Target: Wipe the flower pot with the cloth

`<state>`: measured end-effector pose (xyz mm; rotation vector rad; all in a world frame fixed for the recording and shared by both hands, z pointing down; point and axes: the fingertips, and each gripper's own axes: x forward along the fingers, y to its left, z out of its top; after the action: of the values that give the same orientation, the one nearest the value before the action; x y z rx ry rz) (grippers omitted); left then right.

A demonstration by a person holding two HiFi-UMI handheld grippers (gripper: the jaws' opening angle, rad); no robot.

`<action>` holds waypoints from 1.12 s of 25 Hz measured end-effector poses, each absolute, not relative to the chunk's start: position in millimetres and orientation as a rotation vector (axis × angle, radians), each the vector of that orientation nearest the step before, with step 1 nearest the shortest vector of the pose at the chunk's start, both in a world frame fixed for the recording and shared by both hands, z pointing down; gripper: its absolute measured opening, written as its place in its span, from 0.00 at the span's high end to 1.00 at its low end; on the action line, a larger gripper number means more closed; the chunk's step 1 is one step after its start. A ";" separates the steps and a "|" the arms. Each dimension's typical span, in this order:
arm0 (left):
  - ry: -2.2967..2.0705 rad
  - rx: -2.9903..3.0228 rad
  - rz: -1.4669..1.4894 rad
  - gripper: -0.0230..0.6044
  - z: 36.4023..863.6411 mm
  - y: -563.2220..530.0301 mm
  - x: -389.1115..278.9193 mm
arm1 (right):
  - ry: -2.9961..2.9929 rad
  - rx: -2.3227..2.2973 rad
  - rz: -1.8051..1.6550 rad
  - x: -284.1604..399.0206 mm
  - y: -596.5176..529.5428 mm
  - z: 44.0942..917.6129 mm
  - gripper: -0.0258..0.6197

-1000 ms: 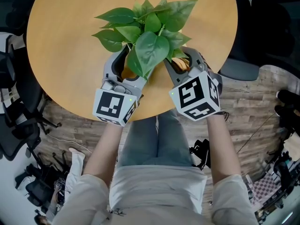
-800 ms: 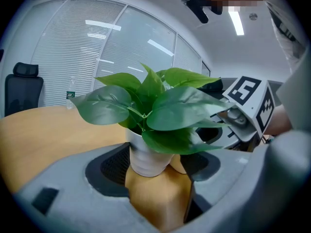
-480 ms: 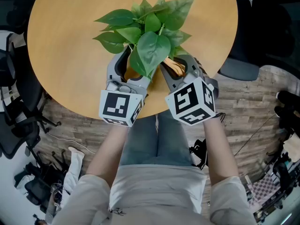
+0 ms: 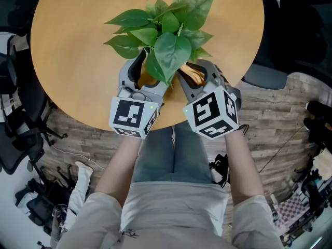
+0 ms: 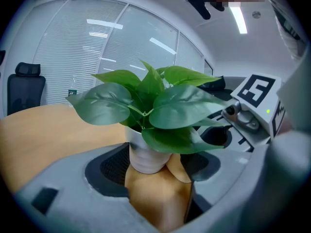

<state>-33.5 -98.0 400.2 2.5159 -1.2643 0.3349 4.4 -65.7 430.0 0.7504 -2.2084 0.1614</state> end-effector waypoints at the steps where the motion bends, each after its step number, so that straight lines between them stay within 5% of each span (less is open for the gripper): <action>1: -1.247 2.521 0.340 0.44 401.1 -97.9 -34.0 | -2.209 0.753 0.164 5.4 -65.7 430.3 0.82; 28: -0.457 2.940 0.341 0.31 392.6 -121.2 -36.3 | -2.205 0.785 0.219 6.9 -68.1 430.3 0.82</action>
<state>-36.3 -121.2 392.6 2.9402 -0.4568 0.3408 6.9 -68.1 430.3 0.7846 -2.2052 0.2190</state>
